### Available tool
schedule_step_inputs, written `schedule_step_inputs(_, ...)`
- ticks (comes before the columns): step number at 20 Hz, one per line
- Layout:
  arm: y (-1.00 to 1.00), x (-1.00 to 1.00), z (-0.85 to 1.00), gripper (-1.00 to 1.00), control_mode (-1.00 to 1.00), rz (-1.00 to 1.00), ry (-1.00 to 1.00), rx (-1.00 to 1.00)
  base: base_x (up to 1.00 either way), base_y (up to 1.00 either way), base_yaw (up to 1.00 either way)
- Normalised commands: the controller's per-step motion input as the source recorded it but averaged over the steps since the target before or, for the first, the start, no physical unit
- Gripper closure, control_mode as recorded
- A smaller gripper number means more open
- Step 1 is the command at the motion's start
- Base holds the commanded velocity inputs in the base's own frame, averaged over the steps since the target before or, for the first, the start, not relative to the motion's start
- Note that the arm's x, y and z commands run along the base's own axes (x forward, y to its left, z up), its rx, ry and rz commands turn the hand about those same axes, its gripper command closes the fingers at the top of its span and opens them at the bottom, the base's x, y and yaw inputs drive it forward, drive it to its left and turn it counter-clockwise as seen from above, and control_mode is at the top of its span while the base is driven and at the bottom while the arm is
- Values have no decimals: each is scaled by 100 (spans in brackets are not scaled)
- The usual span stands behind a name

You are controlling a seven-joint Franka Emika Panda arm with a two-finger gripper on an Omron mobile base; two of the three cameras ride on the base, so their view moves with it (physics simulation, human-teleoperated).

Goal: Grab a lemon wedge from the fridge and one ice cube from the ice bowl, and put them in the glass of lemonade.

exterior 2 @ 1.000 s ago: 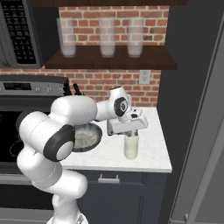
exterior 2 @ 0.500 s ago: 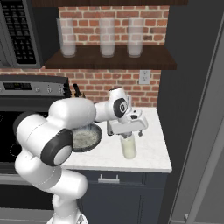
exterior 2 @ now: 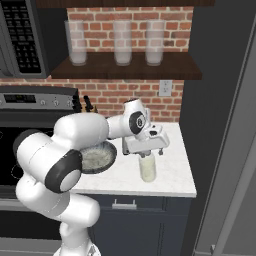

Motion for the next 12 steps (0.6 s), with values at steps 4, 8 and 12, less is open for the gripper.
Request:
schedule_step_inputs(4, -8, -1, 36, -100, -100, 0, 0, 0, 0, 0, 0)
schedule_step_inputs(8, -19, -11, 47, -100, -100, 0, -3, 0, 0, 0, 0)
schedule_step_inputs(12, -5, -33, 37, -100, -100, 0, -9, 2, 0, 0, 0)
